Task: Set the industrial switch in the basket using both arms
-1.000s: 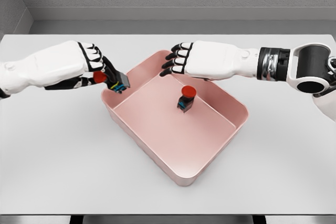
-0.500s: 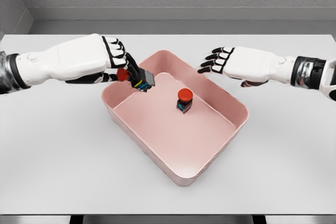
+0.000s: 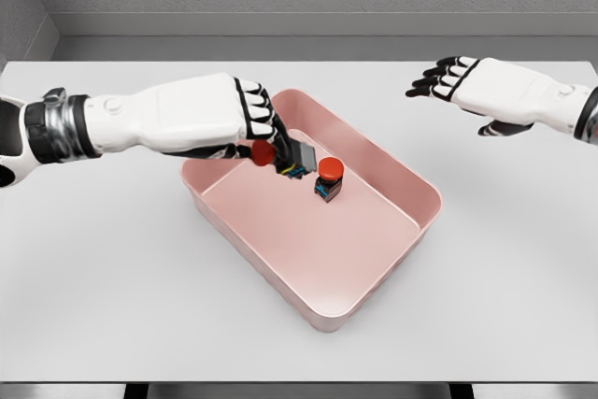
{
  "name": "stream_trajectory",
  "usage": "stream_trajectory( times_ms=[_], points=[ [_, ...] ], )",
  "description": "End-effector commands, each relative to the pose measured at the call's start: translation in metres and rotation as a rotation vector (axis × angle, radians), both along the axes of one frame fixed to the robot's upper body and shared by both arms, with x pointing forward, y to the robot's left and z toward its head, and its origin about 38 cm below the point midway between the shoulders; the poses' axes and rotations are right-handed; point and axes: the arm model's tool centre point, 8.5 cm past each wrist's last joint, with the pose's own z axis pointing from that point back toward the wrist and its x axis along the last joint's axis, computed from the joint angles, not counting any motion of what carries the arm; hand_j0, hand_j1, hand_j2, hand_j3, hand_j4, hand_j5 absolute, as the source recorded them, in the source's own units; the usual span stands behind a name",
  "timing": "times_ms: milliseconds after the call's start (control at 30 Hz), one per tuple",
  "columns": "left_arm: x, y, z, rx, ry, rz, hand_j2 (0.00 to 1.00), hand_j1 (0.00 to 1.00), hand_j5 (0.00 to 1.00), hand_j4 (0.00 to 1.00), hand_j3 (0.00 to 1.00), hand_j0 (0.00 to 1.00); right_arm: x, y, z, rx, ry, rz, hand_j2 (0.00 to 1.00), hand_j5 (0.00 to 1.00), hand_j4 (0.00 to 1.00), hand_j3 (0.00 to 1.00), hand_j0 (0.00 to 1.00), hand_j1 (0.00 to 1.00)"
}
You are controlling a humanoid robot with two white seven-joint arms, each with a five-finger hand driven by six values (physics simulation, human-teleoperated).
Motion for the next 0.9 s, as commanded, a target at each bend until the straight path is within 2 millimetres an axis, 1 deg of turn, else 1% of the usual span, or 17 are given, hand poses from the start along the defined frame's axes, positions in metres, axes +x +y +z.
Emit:
stream_trajectory(
  times_ms=[0,33,67,133,167,200,333,467,500,567,600,633,667,733,767,833,867],
  points=[
    [-0.001,-0.003,-0.005,0.008,0.011,-0.007,0.61,0.61,0.61,0.61,0.61,0.61,0.000,0.000,0.002,0.008,-0.004,-0.001,1.00,1.00,1.00,1.00,1.00,1.00],
    [-0.001,-0.003,-0.005,0.008,0.011,-0.007,0.63,0.63,0.63,0.63,0.63,0.63,0.000,0.001,0.002,0.008,-0.004,0.001,1.00,1.00,1.00,1.00,1.00,1.00],
    [-0.001,-0.003,-0.005,0.008,0.011,-0.007,0.69,0.69,0.69,0.69,0.69,0.69,0.000,0.001,0.002,0.009,-0.002,0.002,1.00,1.00,1.00,1.00,1.00,1.00],
    [-0.001,-0.003,-0.004,0.000,0.013,-0.008,0.84,0.84,0.84,0.84,0.84,0.84,0.000,-0.001,0.002,0.003,-0.001,-0.004,1.00,1.00,1.00,1.00,1.00,1.00],
    [-0.001,-0.004,-0.003,-0.003,0.012,-0.009,0.96,0.96,0.96,0.96,0.96,0.96,0.000,-0.001,0.002,0.003,-0.001,-0.004,1.00,1.00,1.00,1.00,1.00,1.00],
    [-0.001,-0.005,-0.001,-0.007,0.008,-0.013,1.00,1.00,1.00,1.00,1.00,1.00,0.000,0.000,0.001,0.004,-0.001,-0.001,1.00,1.00,1.00,1.00,1.00,1.00],
    [0.000,-0.011,0.005,-0.026,-0.003,-0.027,1.00,1.00,1.00,1.00,1.00,1.00,0.000,-0.001,0.002,0.006,-0.004,-0.003,1.00,1.00,1.00,1.00,1.00,1.00],
    [0.001,-0.006,0.010,-0.034,-0.007,-0.018,1.00,1.00,1.00,1.00,1.00,1.00,0.000,-0.001,0.003,0.006,-0.005,-0.001,1.00,1.00,1.00,1.00,1.00,1.00],
    [0.002,0.004,0.013,-0.051,0.021,-0.003,1.00,1.00,1.00,1.00,1.00,1.00,0.000,0.000,0.002,0.006,-0.004,0.000,1.00,1.00,1.00,1.00,1.00,1.00],
    [0.008,0.036,0.022,-0.044,0.040,0.071,1.00,1.00,1.00,1.00,1.00,1.00,0.000,-0.001,0.003,0.006,-0.005,-0.001,1.00,1.00,1.00,1.00,1.00,1.00],
    [0.008,0.050,0.029,-0.045,0.035,0.101,1.00,1.00,1.00,1.00,1.00,1.00,0.000,-0.001,0.003,0.006,-0.005,-0.001,1.00,1.00,1.00,1.00,1.00,1.00],
    [0.005,0.074,0.030,-0.007,0.038,0.157,1.00,1.00,1.00,1.00,1.00,1.00,-0.001,-0.002,0.003,0.006,-0.005,-0.003,1.00,1.00,1.00,1.00,1.00,1.00],
    [0.003,0.088,0.029,0.003,0.038,0.192,1.00,1.00,1.00,1.00,1.00,1.00,-0.001,-0.002,0.003,0.006,-0.005,-0.003,1.00,1.00,1.00,1.00,1.00,1.00],
    [0.003,0.105,0.027,0.014,0.047,0.240,1.00,1.00,1.00,1.00,1.00,1.00,-0.001,-0.001,0.004,0.006,-0.007,-0.002,1.00,1.00,1.00,1.00,1.00,1.00],
    [0.006,0.115,0.027,0.019,0.053,0.271,1.00,1.00,1.00,1.00,1.00,1.00,0.000,-0.001,0.004,0.007,-0.009,-0.001,1.00,1.00,1.00,1.00,1.00,1.00],
    [0.011,0.128,0.024,0.028,0.066,0.313,1.00,1.00,1.00,1.00,1.00,1.00,0.000,-0.001,0.006,0.004,-0.013,-0.002,1.00,1.00,1.00,1.00,1.00,1.00],
    [0.012,0.130,0.025,0.026,0.063,0.317,1.00,1.00,1.00,1.00,1.00,1.00,0.000,-0.002,0.004,0.004,-0.008,-0.003,1.00,1.00,1.00,1.00,1.00,1.00]
  ],
)
